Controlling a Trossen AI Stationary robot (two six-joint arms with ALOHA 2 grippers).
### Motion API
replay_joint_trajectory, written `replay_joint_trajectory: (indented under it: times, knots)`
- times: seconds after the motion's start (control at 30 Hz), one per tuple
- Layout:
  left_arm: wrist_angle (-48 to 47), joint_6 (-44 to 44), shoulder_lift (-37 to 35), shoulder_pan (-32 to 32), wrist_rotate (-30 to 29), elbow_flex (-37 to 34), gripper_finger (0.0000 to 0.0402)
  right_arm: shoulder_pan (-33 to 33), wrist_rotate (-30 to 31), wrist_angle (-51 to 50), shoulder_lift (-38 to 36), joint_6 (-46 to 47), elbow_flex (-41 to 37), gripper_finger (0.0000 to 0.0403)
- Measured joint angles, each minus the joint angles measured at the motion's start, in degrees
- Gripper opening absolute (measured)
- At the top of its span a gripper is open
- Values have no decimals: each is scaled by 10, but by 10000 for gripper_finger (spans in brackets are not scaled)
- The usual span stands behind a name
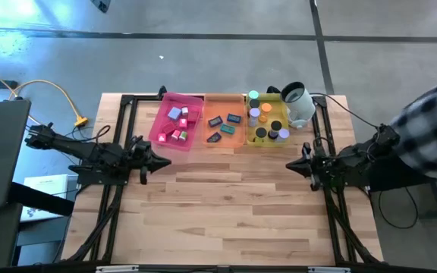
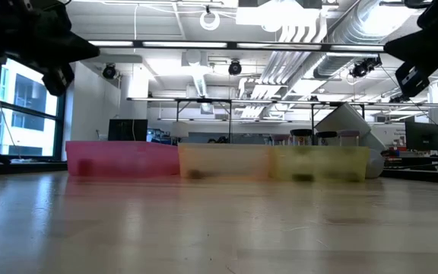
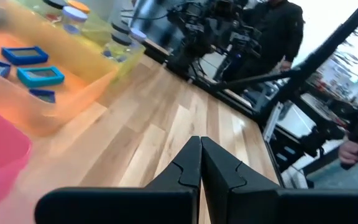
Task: Pick & Place Office items
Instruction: Return to Home Position
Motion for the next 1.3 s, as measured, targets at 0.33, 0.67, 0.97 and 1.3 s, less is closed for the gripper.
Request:
replay_joint_trajectory:
  times: [0.33,0.67,0.97,1.3]
  knots:
    - [-39,12,-25,-5,0,-24,0,-27,-6,7,0,-3,-2,4]
    - [-14,-14,-32,-5,26,-88,0,-31,-8,16,0,35,-22,4]
    - [-6,-3,-31,-5,103,-103,0,-31,45,26,6,33,-24,4]
    - [-9,42,-31,-2,124,-104,0,-31,128,21,6,57,-24,4]
